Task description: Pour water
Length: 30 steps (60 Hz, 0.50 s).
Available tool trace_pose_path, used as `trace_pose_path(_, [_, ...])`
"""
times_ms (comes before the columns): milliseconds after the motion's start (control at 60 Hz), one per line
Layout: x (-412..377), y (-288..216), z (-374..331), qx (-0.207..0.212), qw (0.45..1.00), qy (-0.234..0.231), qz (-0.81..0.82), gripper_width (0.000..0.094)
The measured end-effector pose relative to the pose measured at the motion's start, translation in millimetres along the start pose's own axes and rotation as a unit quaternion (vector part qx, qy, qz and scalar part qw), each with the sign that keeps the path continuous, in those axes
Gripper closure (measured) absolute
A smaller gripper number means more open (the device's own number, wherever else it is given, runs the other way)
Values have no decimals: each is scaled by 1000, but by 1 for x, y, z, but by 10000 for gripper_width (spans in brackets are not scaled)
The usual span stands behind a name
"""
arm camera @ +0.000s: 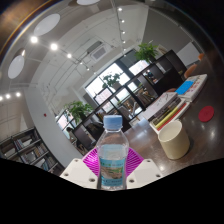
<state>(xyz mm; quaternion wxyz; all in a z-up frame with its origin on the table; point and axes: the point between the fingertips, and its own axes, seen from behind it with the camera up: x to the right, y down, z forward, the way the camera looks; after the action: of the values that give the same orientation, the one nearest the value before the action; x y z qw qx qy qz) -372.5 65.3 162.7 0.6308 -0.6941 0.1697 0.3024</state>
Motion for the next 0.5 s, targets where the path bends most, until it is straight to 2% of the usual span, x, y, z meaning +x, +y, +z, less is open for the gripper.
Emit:
trace_pose_path(150, [1,-32,24,38,969,-42,242,655])
trace_pose_path(167, [-13,-41,8,41,961,-42,270,656])
trace_pose_path(300, [14,-59,25,82,896,-68,431,635])
trace_pose_path(317, [5,-65,10,85,887,-65,449,634])
trace_pose_path(333, [15,-65,29,92,881,-66,460,634])
trace_pose_path(500, [34,-74,31,131,793,-80,590,634])
